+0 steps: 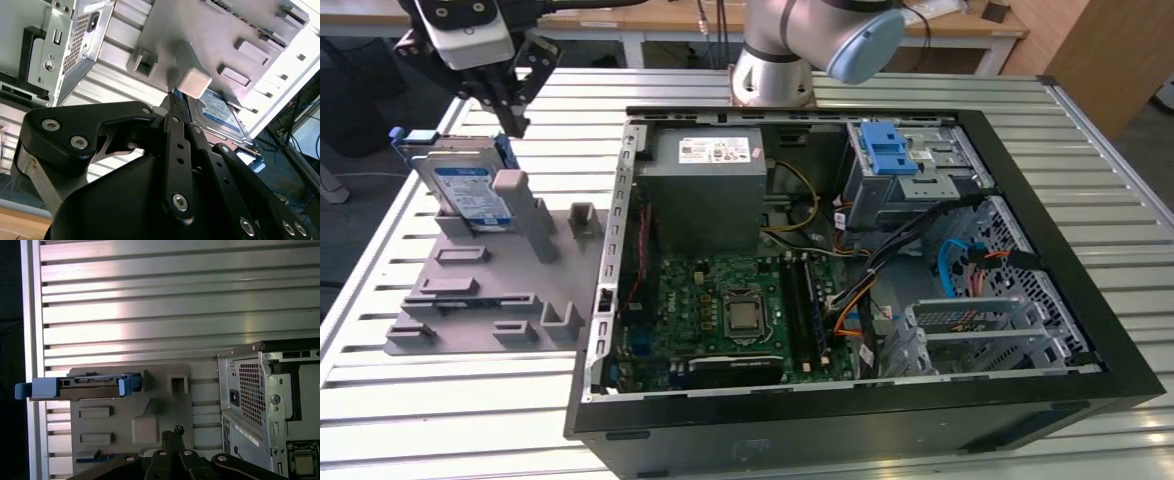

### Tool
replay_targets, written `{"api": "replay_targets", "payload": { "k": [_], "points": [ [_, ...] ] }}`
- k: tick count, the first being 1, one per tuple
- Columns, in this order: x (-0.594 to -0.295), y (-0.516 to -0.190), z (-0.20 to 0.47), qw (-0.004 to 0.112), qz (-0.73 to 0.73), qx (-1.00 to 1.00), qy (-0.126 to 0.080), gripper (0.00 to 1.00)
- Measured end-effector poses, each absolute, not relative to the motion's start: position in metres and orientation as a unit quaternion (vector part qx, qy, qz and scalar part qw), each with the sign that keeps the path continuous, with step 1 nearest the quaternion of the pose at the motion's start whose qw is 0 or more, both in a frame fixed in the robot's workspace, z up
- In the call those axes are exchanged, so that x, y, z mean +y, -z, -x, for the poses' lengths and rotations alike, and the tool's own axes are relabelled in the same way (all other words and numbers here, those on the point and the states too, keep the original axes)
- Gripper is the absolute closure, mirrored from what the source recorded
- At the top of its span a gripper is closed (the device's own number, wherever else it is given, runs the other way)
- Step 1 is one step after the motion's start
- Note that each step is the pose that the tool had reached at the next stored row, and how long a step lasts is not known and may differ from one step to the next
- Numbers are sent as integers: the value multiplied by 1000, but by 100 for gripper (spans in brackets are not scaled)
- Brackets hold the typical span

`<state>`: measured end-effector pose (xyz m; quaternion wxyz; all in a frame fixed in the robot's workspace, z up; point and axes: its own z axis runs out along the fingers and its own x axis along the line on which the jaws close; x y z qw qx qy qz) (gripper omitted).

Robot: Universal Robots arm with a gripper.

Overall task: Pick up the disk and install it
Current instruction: 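Reach for the disk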

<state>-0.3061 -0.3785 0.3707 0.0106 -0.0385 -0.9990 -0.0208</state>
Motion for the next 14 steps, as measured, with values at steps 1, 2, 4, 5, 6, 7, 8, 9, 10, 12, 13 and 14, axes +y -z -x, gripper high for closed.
{"api": "replay_targets", "payload": {
  "k": [1,2,4,5,6,7,8,9,10,12,13,14],
  "points": [
    [-378,-371,308,11,39,-999,21,89],
    [-377,-370,311,11,39,-999,21,89],
    [-375,-370,316,11,40,-999,21,89],
    [-374,-370,318,11,40,-999,21,89],
    [-374,-370,320,11,40,-999,21,89],
    [-373,-369,323,11,40,-999,21,89],
    [-373,-369,324,11,41,-999,21,89],
    [-372,-369,325,11,41,-999,21,89],
    [-372,-368,326,12,41,-999,21,89],
    [-372,-368,330,13,41,-999,21,89],
    [-372,-367,331,14,41,-999,21,89],
    [-371,-367,333,15,41,-999,21,89]
  ]
}}
